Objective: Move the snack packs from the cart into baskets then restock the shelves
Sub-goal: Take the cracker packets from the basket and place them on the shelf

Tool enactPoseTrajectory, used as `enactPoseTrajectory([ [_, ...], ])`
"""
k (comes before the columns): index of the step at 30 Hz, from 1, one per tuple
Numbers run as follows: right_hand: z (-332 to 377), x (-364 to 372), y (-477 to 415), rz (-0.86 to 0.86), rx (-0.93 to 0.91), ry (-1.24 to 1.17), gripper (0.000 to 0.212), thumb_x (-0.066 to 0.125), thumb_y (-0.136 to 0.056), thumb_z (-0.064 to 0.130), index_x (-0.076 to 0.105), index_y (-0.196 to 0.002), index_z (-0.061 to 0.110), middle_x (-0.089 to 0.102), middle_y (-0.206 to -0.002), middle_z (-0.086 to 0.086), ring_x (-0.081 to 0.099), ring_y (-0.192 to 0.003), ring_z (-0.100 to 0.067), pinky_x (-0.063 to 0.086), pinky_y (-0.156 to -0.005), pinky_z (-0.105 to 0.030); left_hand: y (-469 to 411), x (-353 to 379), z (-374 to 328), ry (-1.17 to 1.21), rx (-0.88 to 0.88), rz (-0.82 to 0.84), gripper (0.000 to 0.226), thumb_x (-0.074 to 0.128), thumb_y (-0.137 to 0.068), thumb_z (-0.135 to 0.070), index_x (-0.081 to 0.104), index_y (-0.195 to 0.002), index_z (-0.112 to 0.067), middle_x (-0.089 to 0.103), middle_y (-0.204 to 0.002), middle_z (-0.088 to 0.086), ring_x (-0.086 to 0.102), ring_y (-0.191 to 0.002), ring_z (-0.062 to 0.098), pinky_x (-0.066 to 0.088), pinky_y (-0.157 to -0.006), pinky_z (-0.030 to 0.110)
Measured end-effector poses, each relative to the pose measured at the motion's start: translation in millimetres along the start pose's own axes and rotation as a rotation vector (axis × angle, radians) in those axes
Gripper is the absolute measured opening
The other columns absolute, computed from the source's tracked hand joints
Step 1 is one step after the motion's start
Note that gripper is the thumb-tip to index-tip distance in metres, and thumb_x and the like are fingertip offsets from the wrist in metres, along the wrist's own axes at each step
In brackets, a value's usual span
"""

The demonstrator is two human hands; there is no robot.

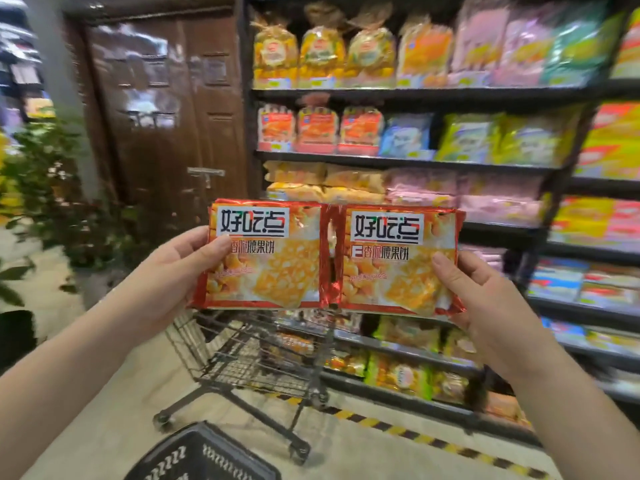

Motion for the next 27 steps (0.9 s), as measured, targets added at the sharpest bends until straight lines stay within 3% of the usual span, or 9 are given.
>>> enactPoseTrajectory([
  [3, 4.8, -65.5, 13.9, -0.093, 0.007, -0.022, 0.027, 0.06, -0.092, 0.035, 0.065, -0.118, 0.029, 0.078, -0.107, 0.009, 0.075, -0.096, -0.012, 0.062, -0.07, -0.026, -17.8, 68.5, 4.8, 0.015, 0.002, 0.088, 0.07, 0.09, -0.061, -0.062, 0.074, -0.119, -0.026, 0.075, -0.123, 0.007, 0.074, -0.109, 0.027, 0.064, -0.08, 0.039],
  [5, 8.4, -111.1, 24.7, -0.144, 0.006, -0.012, 0.03, 0.06, -0.093, 0.035, 0.065, -0.121, 0.027, 0.077, -0.11, 0.007, 0.075, -0.1, -0.013, 0.062, -0.072, -0.026, -25.8, 119.9, 6.0, 0.053, -0.001, 0.132, 0.051, 0.075, -0.082, -0.047, 0.069, -0.126, -0.021, 0.076, -0.121, 0.005, 0.074, -0.107, 0.025, 0.065, -0.077, 0.035],
  [8, 15.2, -182.5, 46.0, -0.223, 0.002, -0.014, 0.026, 0.059, -0.096, 0.031, 0.065, -0.121, 0.025, 0.077, -0.109, 0.006, 0.075, -0.099, -0.013, 0.061, -0.069, -0.023, -31.6, 202.9, 11.3, 0.089, -0.028, 0.201, 0.041, 0.058, -0.093, -0.031, 0.064, -0.131, -0.019, 0.075, -0.121, 0.005, 0.075, -0.107, 0.023, 0.064, -0.077, 0.033],
  [14, 35.4, -335.4, 98.9, -0.386, -0.018, 0.002, 0.023, 0.059, -0.094, 0.032, 0.063, -0.117, 0.028, 0.078, -0.105, 0.008, 0.075, -0.095, -0.011, 0.06, -0.071, -0.027, -37.4, 373.8, 20.4, 0.128, -0.049, 0.351, 0.048, 0.065, -0.086, -0.038, 0.064, -0.13, -0.019, 0.075, -0.122, 0.007, 0.074, -0.109, 0.025, 0.063, -0.088, 0.04],
  [24, 58.2, -545.2, 169.1, -0.618, -0.054, 0.029, 0.027, 0.059, -0.095, 0.031, 0.064, -0.121, 0.024, 0.077, -0.112, 0.004, 0.073, -0.103, -0.013, 0.061, -0.08, -0.028, -45.2, 628.1, 23.4, 0.194, -0.08, 0.589, 0.037, 0.058, -0.095, -0.026, 0.063, -0.13, -0.019, 0.076, -0.12, 0.005, 0.076, -0.102, 0.02, 0.065, -0.075, 0.034],
  [27, 54.5, -603.3, 177.7, -0.688, -0.046, 0.056, 0.027, 0.06, -0.097, 0.031, 0.065, -0.122, 0.022, 0.076, -0.114, 0.002, 0.073, -0.106, -0.016, 0.056, -0.091, -0.037, -54.0, 697.2, 33.4, 0.2, -0.095, 0.646, 0.04, 0.06, -0.093, -0.028, 0.062, -0.132, -0.02, 0.076, -0.121, 0.004, 0.074, -0.108, 0.021, 0.065, -0.078, 0.036],
])
Point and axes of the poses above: each hand's wrist, its own y-axis away from the middle knuckle, its own x-axis out of the palm, z = x × y, the point moved 7 cm from there along -y, towards the middle knuckle
